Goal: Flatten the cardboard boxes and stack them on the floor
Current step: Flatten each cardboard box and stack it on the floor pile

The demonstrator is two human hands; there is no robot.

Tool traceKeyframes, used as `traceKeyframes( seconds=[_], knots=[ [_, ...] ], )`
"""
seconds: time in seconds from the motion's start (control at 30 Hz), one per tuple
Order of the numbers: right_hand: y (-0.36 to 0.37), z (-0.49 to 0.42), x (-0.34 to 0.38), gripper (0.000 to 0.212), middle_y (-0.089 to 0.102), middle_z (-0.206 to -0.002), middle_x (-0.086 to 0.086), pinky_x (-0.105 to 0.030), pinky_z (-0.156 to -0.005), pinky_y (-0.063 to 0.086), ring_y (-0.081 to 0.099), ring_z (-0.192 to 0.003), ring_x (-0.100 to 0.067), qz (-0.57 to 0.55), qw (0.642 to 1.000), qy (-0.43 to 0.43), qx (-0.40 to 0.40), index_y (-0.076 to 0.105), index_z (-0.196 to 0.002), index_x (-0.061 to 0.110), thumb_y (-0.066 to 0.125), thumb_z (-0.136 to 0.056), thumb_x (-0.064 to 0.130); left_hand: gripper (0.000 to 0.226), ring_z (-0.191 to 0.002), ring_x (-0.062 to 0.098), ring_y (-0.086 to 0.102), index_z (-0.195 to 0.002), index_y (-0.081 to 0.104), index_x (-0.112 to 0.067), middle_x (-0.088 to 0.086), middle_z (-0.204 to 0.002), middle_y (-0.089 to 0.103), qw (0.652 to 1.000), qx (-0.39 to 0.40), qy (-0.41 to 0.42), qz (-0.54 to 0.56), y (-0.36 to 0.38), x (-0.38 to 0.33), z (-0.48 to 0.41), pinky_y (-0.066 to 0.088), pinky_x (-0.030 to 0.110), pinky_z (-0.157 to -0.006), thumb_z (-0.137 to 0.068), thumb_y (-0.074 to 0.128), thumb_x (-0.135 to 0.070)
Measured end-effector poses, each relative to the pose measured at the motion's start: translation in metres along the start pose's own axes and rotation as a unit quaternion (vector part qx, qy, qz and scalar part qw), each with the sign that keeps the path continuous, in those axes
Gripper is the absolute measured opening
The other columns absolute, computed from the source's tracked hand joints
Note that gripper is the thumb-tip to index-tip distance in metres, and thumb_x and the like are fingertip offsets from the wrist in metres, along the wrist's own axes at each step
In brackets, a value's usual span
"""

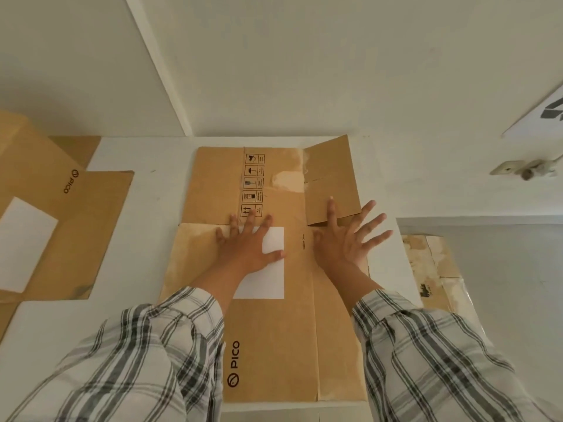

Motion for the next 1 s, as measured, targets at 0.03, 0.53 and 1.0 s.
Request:
traceKeyframes(
  seconds=[0.03,0.53,1.0],
  knots=[
    [-0.001,-0.003,0.004,0.082,-0.035,-0.151,-0.030,-0.077,-0.103,-0.015,-0.024,-0.138,-0.059,-0.018,1.000,0.022,-0.002,-0.018,-0.150,0.049,0.039,-0.093,0.066,0.096,-0.146,0.040,-0.023,-0.151,-0.015,-0.048,-0.006,-0.160,-0.028,1.000,0.006,-0.003,0.002,0.000,-0.001,-0.003,0.002,0.069,-0.112,-0.079,0.037,-0.085],
    [0.004,-0.010,0.005,0.066,-0.019,-0.163,-0.010,-0.070,-0.102,-0.026,-0.024,-0.146,-0.041,-0.039,0.999,-0.030,0.004,0.008,-0.156,0.038,0.031,-0.096,0.053,0.096,-0.144,0.040,-0.028,-0.148,-0.020,-0.050,-0.008,-0.157,-0.034,1.000,0.010,-0.011,0.014,0.001,-0.003,-0.010,0.003,0.072,-0.110,-0.077,0.034,-0.087],
    [-0.004,-0.015,0.026,0.072,-0.012,-0.165,-0.003,-0.057,-0.119,0.008,-0.008,-0.151,-0.032,-0.011,0.973,-0.160,0.168,-0.006,-0.157,0.031,0.027,-0.100,0.058,0.097,-0.146,0.039,-0.024,-0.149,-0.017,-0.051,-0.009,-0.159,-0.030,1.000,0.009,0.002,0.024,0.000,0.000,-0.011,0.004,0.071,-0.111,-0.078,0.040,-0.085]
  ],
)
Point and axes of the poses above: each hand's wrist, its own z-axis away from the middle knuckle, its own y-axis out of the palm, x = y × z, the point moved 2 cm from there along -z, towards the middle knuckle
